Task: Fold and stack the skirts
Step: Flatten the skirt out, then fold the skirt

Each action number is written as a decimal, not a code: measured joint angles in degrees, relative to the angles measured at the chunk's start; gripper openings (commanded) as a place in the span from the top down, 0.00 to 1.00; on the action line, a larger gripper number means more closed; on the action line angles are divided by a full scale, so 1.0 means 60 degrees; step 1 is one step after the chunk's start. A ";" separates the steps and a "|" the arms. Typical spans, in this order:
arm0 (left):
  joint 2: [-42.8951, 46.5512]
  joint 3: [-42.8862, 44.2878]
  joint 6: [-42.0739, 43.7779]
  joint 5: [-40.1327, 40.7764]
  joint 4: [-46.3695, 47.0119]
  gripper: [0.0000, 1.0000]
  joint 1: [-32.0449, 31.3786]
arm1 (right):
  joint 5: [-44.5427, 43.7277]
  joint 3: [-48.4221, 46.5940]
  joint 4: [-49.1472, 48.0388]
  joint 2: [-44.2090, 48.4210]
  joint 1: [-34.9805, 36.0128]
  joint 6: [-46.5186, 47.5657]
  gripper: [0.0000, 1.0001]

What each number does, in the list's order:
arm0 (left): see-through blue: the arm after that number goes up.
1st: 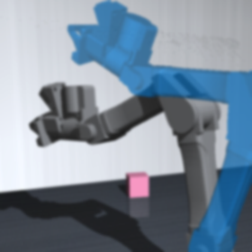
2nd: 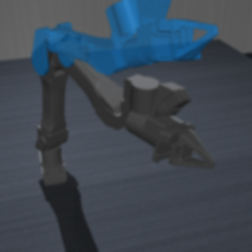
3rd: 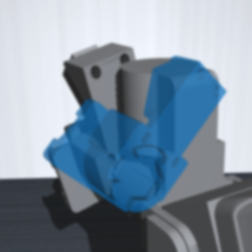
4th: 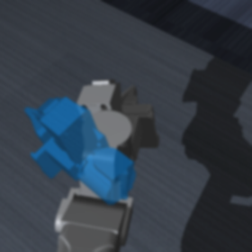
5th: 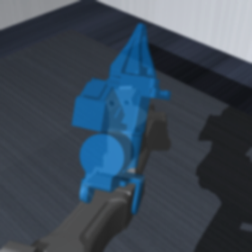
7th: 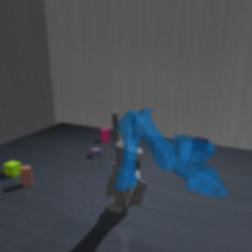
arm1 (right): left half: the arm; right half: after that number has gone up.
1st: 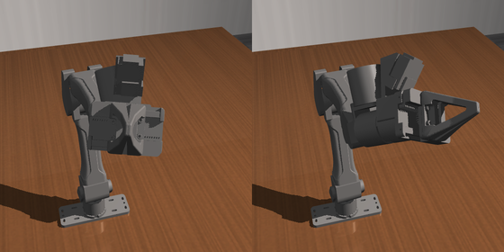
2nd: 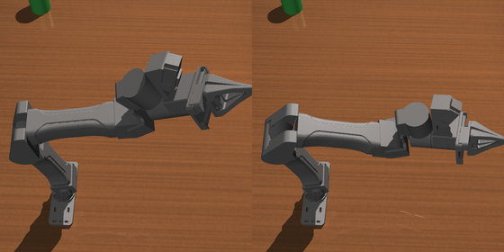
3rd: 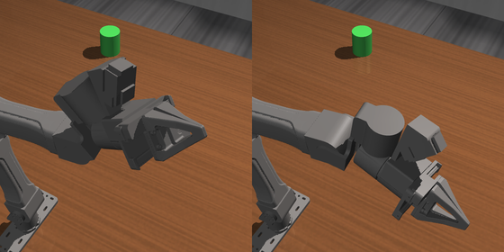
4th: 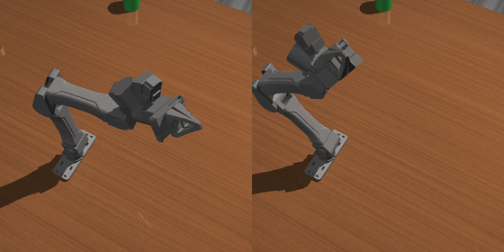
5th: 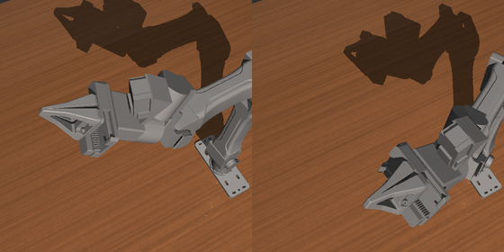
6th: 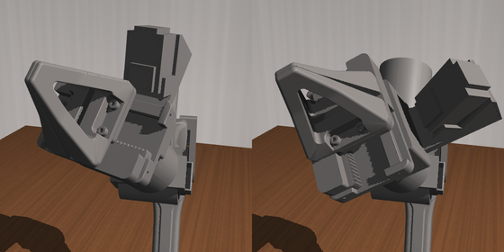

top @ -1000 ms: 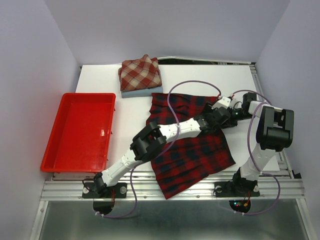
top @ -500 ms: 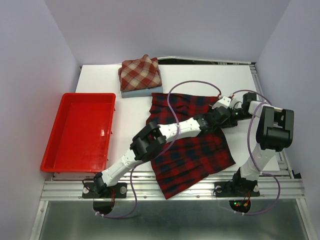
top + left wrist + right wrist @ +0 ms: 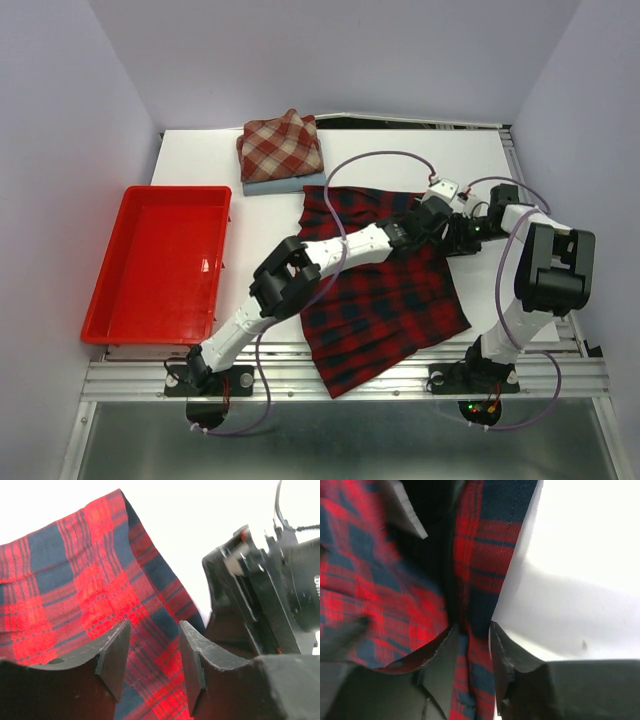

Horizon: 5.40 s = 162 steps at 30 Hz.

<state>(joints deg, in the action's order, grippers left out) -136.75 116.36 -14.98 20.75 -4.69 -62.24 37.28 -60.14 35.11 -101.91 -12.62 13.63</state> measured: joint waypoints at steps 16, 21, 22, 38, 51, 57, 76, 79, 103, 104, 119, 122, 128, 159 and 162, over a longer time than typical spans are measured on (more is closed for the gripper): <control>0.2903 -0.2342 -0.0623 -0.2568 0.1173 0.37 0.1738 | 0.0943 -0.0466 0.0098 0.0678 -0.0087 -0.0004 0.43; 0.3151 -0.3224 -0.0488 -0.3180 0.1260 0.28 0.1902 | 0.1038 -0.0882 -0.0022 0.0106 0.0106 -0.0280 0.42; 0.3235 -0.3424 -0.0452 -0.3308 0.1249 0.28 0.1960 | 0.1035 -0.0940 -0.0044 -0.0018 0.0182 -0.0342 0.43; 0.6000 -0.5544 0.0299 -0.3960 0.1322 0.27 0.3781 | 0.0943 -0.1989 0.0572 -0.0066 0.1115 -0.1198 0.99; 0.6211 -0.6000 0.0958 -0.4251 0.0998 0.25 0.3894 | -0.1351 -0.1916 0.0499 -0.1220 0.0805 -0.0484 0.99; 0.6196 -0.6233 0.1464 -0.5446 0.0878 0.29 0.3880 | -0.0976 -0.1865 0.0419 -0.1639 0.0681 -0.0863 0.80; 0.3512 -0.6142 0.4605 -0.6812 -0.1279 0.34 0.3829 | -0.2215 -0.1147 -0.0131 -0.0561 0.1279 -0.0576 0.26; 0.3504 -0.5992 0.5406 -0.7402 -0.1756 0.26 0.3829 | -0.2415 -0.1260 0.0168 -0.0426 0.1446 -0.0401 0.11; 0.0022 0.2550 0.7992 -0.8411 -0.3483 0.02 0.5519 | -0.1916 -0.8375 0.2291 -0.4936 0.1304 0.1311 0.18; -0.0259 0.2550 0.8062 -0.8378 -0.3654 0.03 0.5530 | -0.1821 -0.8510 0.2408 -0.4936 0.1304 0.1446 0.22; -0.1719 0.2667 0.8171 -0.7235 -0.4309 0.13 0.5515 | -0.1515 -0.8644 0.2641 -0.5064 0.1304 0.2186 0.71; -0.1701 0.2579 0.8251 -0.7377 -0.4262 0.12 0.5519 | -0.1421 -0.8644 0.2652 -0.5064 0.1304 0.2251 0.99; -0.1530 0.2324 0.8670 -0.8236 -0.4623 0.02 0.5581 | -0.1395 -0.8644 0.2659 -0.5064 0.1304 0.2452 0.99; -0.1632 0.2393 0.8495 -0.7654 -0.3767 0.19 0.5577 | -0.1384 -0.7825 0.2357 -0.4608 0.1293 0.3632 0.99; -0.1632 0.2401 0.8735 -0.7643 -0.3985 0.32 0.5515 | -0.1362 -0.7814 0.2371 -0.4532 0.1293 0.3694 0.99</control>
<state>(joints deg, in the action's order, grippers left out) -146.54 130.76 37.43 -25.10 -28.60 -29.15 29.10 -107.02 49.34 -129.10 -4.86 35.79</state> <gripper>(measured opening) 0.773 0.057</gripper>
